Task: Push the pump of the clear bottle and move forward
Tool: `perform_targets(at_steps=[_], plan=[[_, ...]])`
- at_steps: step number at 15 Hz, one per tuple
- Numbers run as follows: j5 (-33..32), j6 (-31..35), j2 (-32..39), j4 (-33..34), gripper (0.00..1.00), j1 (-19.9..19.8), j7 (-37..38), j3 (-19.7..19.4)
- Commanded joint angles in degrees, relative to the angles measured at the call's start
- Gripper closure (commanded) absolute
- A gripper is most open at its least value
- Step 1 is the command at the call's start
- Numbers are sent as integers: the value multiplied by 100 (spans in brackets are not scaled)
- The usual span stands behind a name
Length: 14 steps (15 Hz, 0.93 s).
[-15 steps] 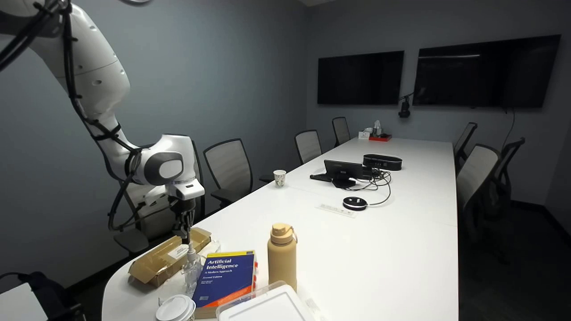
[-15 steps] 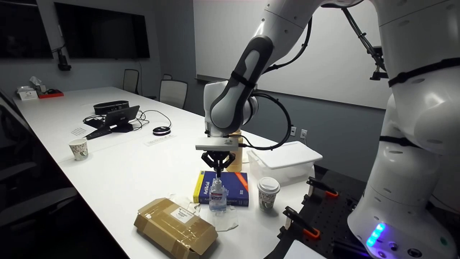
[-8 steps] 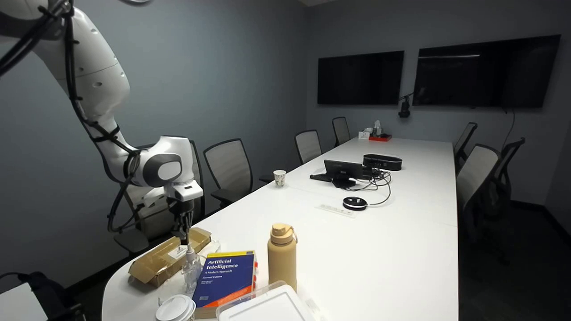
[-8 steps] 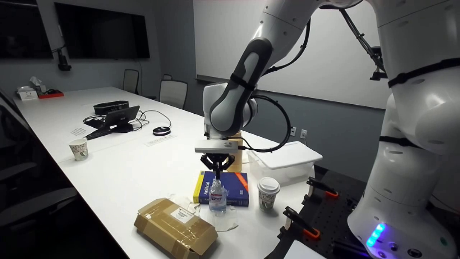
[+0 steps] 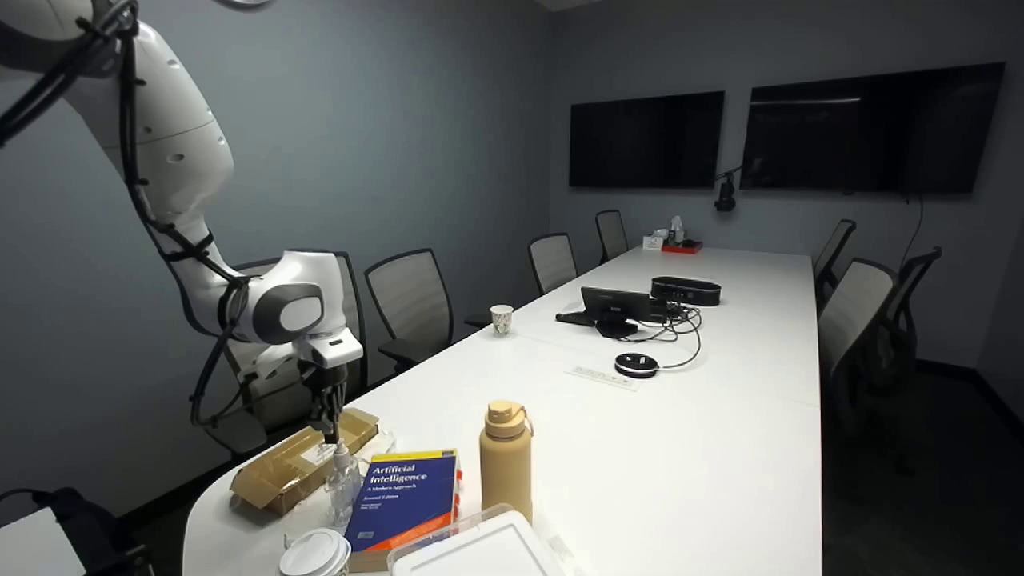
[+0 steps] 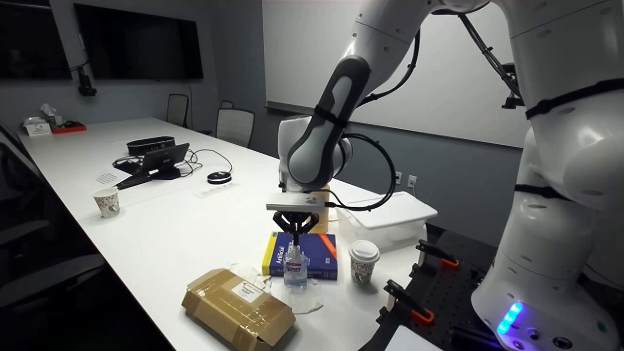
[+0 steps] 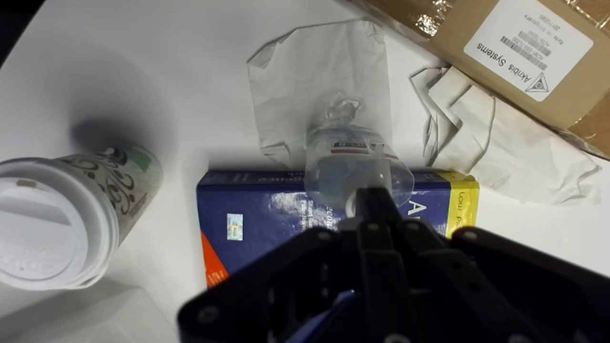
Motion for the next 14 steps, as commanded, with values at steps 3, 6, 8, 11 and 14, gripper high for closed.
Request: perform_targets(at_steps=[3,6,8,11,14], plan=[[118,391,422,-69,100,103,-96,-70],[61,227,318,-25,100,167,-60,-97],[92,92,235,7,100,160,-72,-69],[97,19,122,16,100,184,-72,-60],[76,11,19,10,100,217,-45,-85]])
